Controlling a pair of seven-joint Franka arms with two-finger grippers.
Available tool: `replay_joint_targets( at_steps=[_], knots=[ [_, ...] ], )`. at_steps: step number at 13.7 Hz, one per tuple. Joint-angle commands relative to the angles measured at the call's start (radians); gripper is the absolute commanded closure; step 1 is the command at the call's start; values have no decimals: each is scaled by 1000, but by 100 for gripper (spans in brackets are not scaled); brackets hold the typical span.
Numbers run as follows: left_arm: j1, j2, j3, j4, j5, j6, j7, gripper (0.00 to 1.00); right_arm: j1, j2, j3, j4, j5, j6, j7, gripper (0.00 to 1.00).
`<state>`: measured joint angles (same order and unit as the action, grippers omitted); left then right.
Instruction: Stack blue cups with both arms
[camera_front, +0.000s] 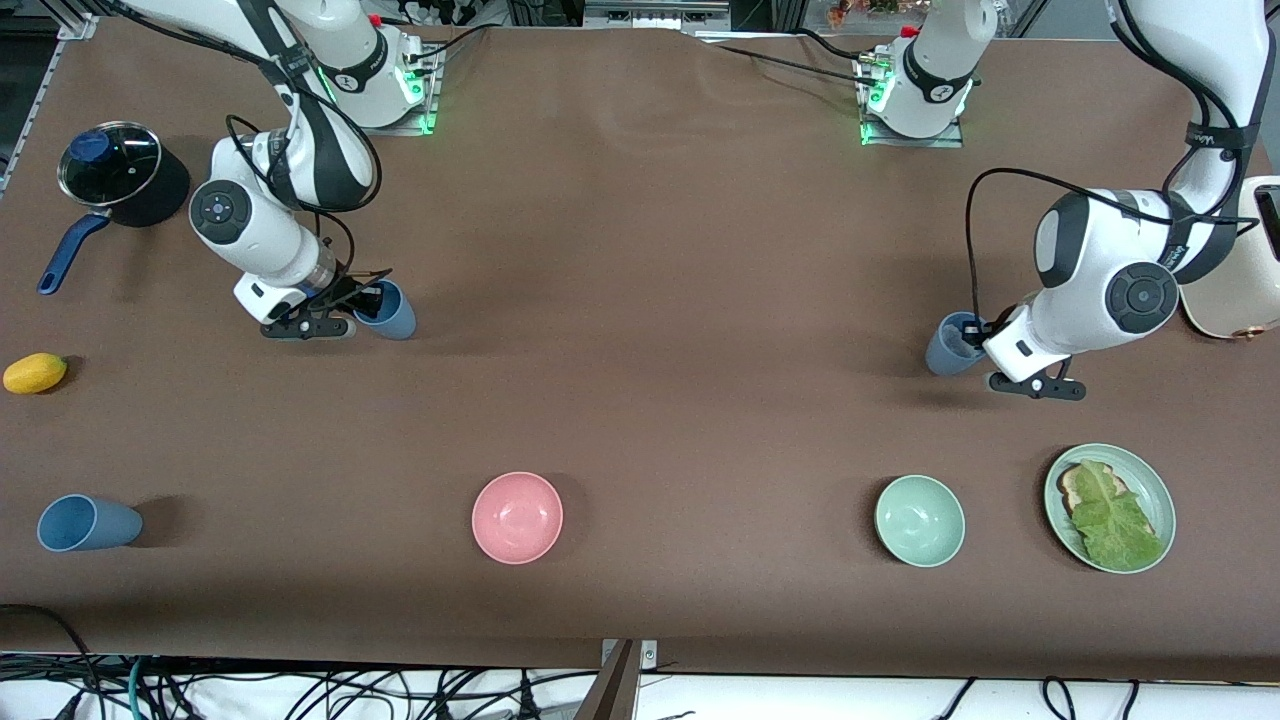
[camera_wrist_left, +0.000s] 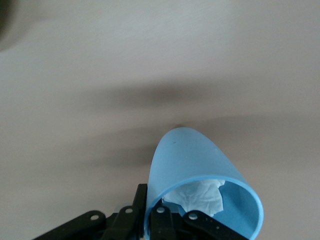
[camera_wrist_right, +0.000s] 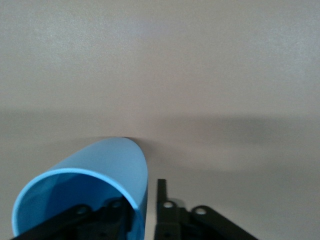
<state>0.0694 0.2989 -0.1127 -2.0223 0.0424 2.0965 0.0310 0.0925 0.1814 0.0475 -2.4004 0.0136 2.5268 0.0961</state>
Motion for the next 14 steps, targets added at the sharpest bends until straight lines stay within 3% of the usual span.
replay_joint_targets(
  at_steps=[1, 5, 9, 13, 14],
  knots=[
    [-32, 5, -99, 62, -56, -62, -133, 100, -11, -7, 11, 9, -9, 4, -13, 100],
    [-216, 98, -150, 158, -81, -56, -460, 100, -11, -16, 12, 102, -7, -80, -13, 100],
    [-376, 204, -150, 246, -108, -49, -589, 100, 16, -7, 12, 356, -6, -391, -3, 100],
    [-390, 246, -176, 258, -116, -39, -573, 100, 81, 0, 12, 484, -3, -522, 71, 100],
    [-392, 244, -179, 269, -127, -41, -574, 91, 102, 0, 12, 491, -1, -522, 100, 100]
  ],
)
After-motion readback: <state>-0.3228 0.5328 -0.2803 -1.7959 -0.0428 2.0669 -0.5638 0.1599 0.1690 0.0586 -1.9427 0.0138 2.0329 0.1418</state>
